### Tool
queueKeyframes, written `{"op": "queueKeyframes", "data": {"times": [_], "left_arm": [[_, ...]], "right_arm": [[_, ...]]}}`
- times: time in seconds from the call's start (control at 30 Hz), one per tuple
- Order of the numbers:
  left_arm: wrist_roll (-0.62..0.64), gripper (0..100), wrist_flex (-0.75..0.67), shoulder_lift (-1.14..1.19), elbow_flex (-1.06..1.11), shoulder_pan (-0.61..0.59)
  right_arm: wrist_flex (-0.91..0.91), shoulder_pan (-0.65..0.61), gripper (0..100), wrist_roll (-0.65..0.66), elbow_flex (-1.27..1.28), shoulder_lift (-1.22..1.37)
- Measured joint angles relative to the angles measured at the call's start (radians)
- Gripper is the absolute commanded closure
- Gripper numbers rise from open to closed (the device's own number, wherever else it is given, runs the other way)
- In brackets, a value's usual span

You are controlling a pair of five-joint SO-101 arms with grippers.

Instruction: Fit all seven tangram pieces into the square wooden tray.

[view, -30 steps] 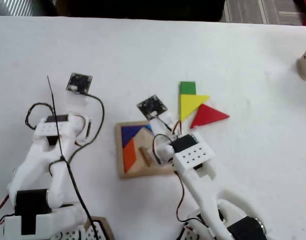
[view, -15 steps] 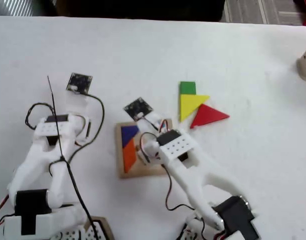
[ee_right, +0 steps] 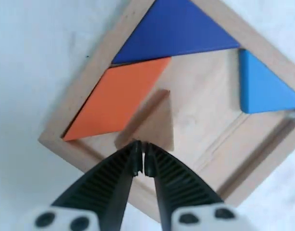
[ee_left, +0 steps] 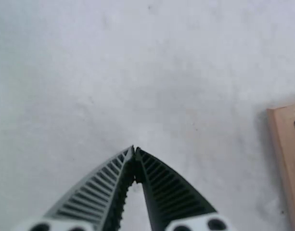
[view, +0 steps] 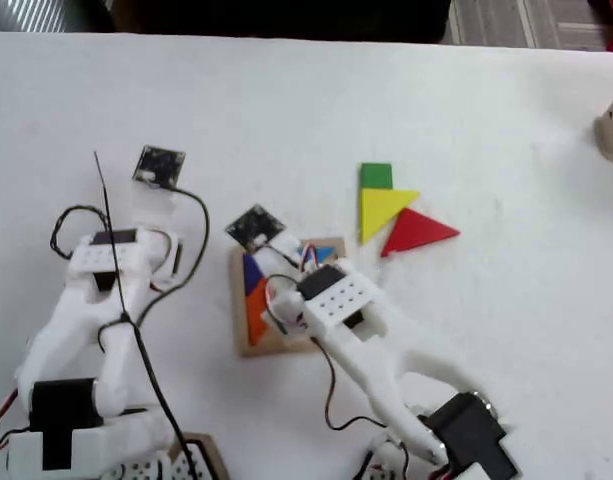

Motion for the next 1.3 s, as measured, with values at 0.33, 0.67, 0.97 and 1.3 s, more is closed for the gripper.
{"op": "queueKeyframes", "data": {"times": [0.33, 0.67, 0.97, 1.3], "left_arm": [[0.0, 97, 0.0, 0.0, 0.0, 0.0], [0.0, 97, 0.0, 0.0, 0.0, 0.0], [0.0, 97, 0.0, 0.0, 0.0, 0.0], [0.0, 97, 0.0, 0.0, 0.0, 0.0]], "right_arm": [[0.003, 0.072, 98.1, 0.0, 0.04, -0.084], [-0.032, 0.075, 98.1, 0.0, -0.023, 0.072], [-0.031, 0.046, 98.1, 0.0, -0.106, 0.147], [0.052, 0.058, 98.1, 0.0, -0.101, 0.012]]}}
